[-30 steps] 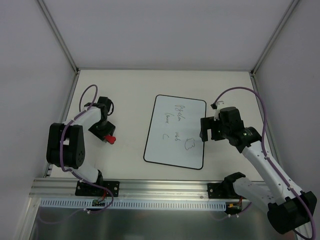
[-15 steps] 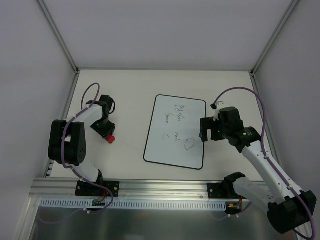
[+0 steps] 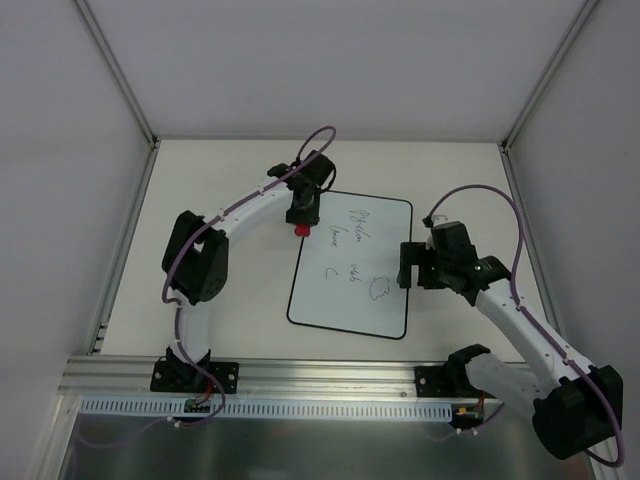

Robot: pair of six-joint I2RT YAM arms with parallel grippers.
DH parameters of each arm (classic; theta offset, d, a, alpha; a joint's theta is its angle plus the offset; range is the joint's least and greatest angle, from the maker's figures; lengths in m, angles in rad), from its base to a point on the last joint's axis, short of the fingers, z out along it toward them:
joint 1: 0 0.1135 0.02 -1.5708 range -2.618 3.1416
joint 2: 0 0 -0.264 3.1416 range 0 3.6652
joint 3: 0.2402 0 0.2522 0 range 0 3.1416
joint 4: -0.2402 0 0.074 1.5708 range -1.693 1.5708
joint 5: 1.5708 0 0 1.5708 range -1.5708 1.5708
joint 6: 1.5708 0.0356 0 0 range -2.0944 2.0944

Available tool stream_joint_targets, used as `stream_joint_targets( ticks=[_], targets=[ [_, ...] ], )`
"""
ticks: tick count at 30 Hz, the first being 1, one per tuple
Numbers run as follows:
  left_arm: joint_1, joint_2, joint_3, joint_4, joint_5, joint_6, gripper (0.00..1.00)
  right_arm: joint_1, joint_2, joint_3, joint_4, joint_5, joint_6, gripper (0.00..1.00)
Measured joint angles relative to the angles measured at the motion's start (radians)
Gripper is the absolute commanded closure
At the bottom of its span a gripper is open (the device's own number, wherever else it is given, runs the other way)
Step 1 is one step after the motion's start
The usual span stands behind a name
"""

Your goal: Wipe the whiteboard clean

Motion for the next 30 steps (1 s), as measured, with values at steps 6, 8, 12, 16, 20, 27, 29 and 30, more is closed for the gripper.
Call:
stream_joint_targets(
  ticks=[6,8,12,16,20,27,29,30],
  targets=[
    [-0.027,0.171,0.184,-0.009,0.118,0.174,0.98,0.000,0.012,0.000,0.019,0.000,0.030,0.01],
    [-0.026,0.218,0.240,-0.010,0.149,0.218,0.99,0.000,0.018,0.000,0.023,0.000,0.032,0.01],
    [-0.021,0.305,0.348,-0.013,0.208,0.288,1.00,0.000,0.043,0.000,0.026,0.000,0.043,0.01],
    [-0.021,0.386,0.422,-0.009,0.255,0.336,1.00,0.000,0.064,0.000,0.030,0.000,0.048,0.01],
    [-0.021,0.439,0.430,-0.011,0.280,0.360,1.00,0.000,0.069,-0.002,0.033,0.000,0.049,0.01],
    [-0.046,0.446,0.433,-0.011,0.271,0.379,1.00,0.000,0.108,-0.039,0.089,0.001,0.069,0.05],
    [-0.070,0.446,0.432,-0.011,0.267,0.379,1.00,0.000,0.129,-0.063,0.114,0.003,0.089,0.09],
    [-0.083,0.446,0.430,-0.009,0.267,0.378,1.00,0.000,0.142,-0.073,0.124,0.007,0.101,0.11]
  ],
)
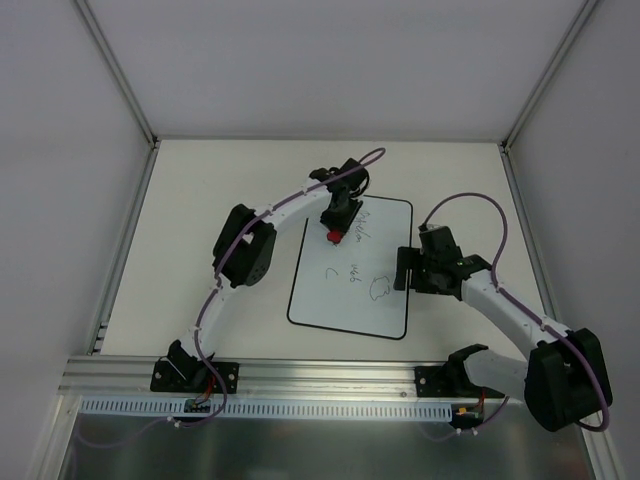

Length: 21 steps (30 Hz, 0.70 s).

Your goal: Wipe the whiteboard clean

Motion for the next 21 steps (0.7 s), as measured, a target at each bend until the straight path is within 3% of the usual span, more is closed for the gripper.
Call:
stream_joint_targets(
  ticks=[2,8,15,21],
  targets=[
    [-0.030,0.000,-0.010,0.005,-0.011,-0.003,1.00,0.000,0.021,-0.020,0.024,0.011,0.025,0.16],
    [-0.095,-0.040,-0.080,0.032,-0.028,-0.046,1.00,-0.003,0.015,-0.093,0.093,0.029,0.097,0.17],
    [-0.065,-0.098,-0.175,0.055,-0.044,-0.135,1.00,-0.016,-0.100,-0.138,0.111,0.035,0.110,0.17],
    [0.066,-0.129,-0.220,0.024,-0.040,-0.158,1.00,-0.021,-0.088,-0.146,0.151,0.034,0.127,0.39]
  ],
)
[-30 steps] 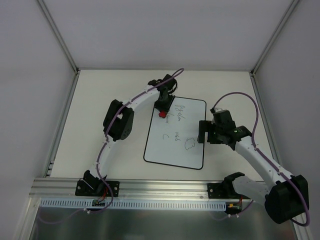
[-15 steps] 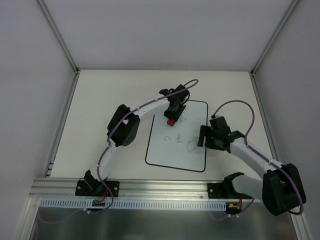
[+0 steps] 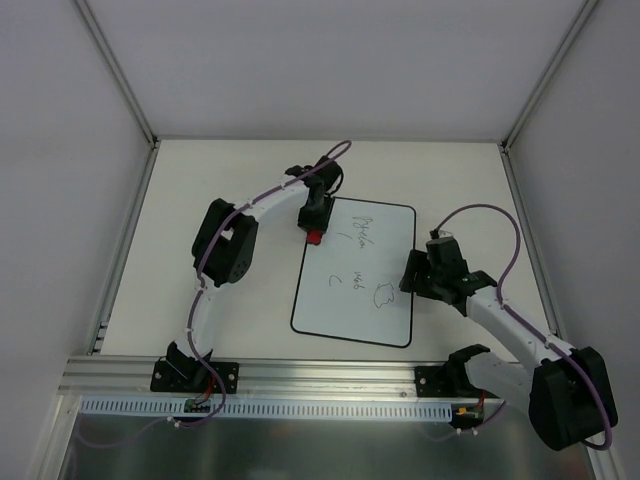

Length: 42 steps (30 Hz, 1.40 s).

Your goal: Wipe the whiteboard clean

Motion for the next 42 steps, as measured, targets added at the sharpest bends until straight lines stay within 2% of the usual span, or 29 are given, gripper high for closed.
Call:
stream_joint_targets(
  ticks=[1,9,13,20,22,29,32,38,42],
  targets=[
    [0.011,0.000,0.000,-0.004,0.001,-0.003,1.00,0.000,0.010,-0.005,0.011,0.000,0.003,0.45],
    [-0.006,0.000,0.000,-0.011,-0.039,0.001,1.00,-0.001,0.112,-0.033,0.092,0.040,0.050,0.51],
    [-0.016,0.000,0.001,-0.015,-0.047,0.003,1.00,-0.001,0.147,-0.032,0.154,0.051,0.064,0.64],
    [-0.065,0.006,0.013,-0.035,-0.045,0.004,1.00,-0.002,0.175,-0.028,0.191,0.053,0.065,0.75],
    [-0.095,0.018,0.032,-0.044,-0.035,0.004,1.00,-0.005,0.180,-0.024,0.187,0.053,0.065,0.82],
    [-0.211,0.069,0.113,-0.053,0.023,-0.002,1.00,-0.010,0.203,-0.001,0.168,0.053,0.065,0.88],
    [-0.228,0.070,0.112,-0.049,0.038,-0.011,1.00,-0.010,0.208,0.005,0.165,0.053,0.065,0.89],
    [-0.171,0.061,0.095,-0.042,0.087,-0.085,1.00,-0.009,0.220,0.008,0.182,0.040,0.066,0.94],
    [-0.072,0.061,0.098,-0.043,0.099,-0.111,1.00,-0.009,0.231,0.012,0.196,0.023,0.067,0.95]
  ],
)
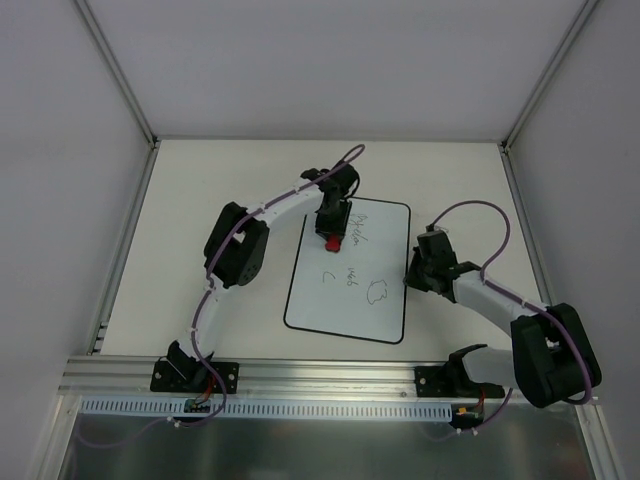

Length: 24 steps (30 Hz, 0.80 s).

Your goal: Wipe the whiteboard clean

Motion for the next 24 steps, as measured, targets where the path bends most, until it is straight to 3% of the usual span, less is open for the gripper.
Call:
stream_joint_targets(
  ticks=[8,15,24],
  targets=[
    [0.105,0.038,0.068,-0.028,-0.010,0.002,1.00,0.002,0.024,0.021,-0.005,-0.019,-0.008,0.96],
    [0.076,0.093,0.164,-0.077,-0.020,0.032,1.00,0.002,0.039,0.039,-0.025,-0.023,-0.026,0.96],
    [-0.040,0.126,0.215,-0.071,-0.019,0.063,1.00,0.002,0.055,0.058,-0.046,-0.027,-0.039,0.96]
  ],
)
